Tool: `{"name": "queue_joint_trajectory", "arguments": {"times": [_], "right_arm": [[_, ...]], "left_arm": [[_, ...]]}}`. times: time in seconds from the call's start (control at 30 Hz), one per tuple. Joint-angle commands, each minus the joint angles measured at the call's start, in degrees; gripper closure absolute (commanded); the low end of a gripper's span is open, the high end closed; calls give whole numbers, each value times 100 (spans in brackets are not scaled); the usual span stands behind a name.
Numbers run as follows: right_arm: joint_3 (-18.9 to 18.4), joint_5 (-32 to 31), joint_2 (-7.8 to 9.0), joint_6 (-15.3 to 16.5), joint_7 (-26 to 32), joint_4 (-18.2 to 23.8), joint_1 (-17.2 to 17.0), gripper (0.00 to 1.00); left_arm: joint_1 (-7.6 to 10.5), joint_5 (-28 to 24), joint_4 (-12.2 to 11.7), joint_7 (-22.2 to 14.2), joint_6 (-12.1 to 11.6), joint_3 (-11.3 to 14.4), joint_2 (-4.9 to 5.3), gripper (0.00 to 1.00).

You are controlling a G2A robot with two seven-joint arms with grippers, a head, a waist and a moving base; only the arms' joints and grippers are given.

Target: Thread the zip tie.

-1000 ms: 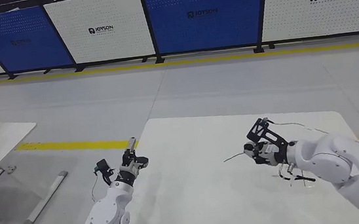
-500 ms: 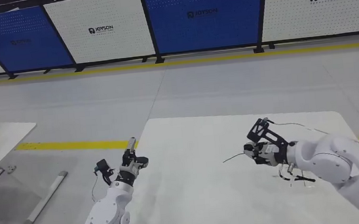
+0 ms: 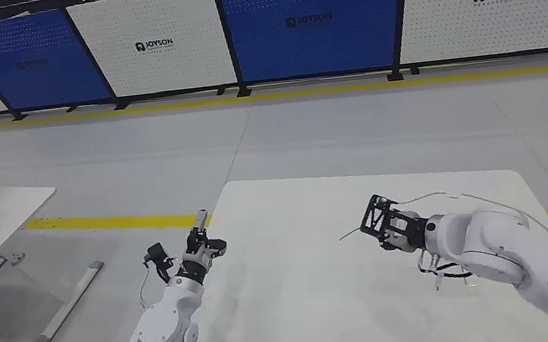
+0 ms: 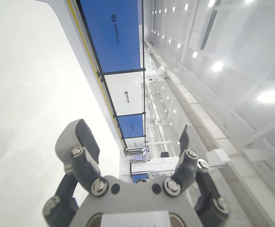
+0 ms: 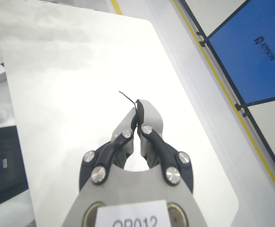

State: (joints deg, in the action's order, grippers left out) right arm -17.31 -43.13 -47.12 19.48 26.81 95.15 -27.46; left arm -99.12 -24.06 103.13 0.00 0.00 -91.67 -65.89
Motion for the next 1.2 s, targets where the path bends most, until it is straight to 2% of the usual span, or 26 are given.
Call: {"name": "queue_joint_trajectory", "arguments": {"times": [0.0, 0.47, 0.6, 0.73, 0.8, 0.93, 1.03, 1.17], "right_arm": [[276, 396, 42, 0, -199, -106, 254, 100], [276, 396, 42, 0, -199, -106, 254, 100], [181, -436, 18, -267, -190, -35, 196, 100], [180, -1779, -34, 0, -810, -175, 159, 100], [254, -2015, -81, 0, -1036, -270, 165, 100], [739, -2451, -172, 0, -1607, -364, 411, 100], [757, -2690, -208, 0, -2015, -474, 427, 100], [757, -3042, -223, 0, -2182, -538, 326, 100]], "left_arm": [[0, 0, 0, 0, 0, 0, 0, 0], [0, 0, 0, 0, 0, 0, 0, 0], [0, 0, 0, 0, 0, 0, 0, 0], [0, 0, 0, 0, 0, 0, 0, 0], [0, 0, 0, 0, 0, 0, 0, 0], [0, 0, 0, 0, 0, 0, 0, 0], [0, 0, 0, 0, 0, 0, 0, 0], [0, 0, 0, 0, 0, 0, 0, 0]]}}
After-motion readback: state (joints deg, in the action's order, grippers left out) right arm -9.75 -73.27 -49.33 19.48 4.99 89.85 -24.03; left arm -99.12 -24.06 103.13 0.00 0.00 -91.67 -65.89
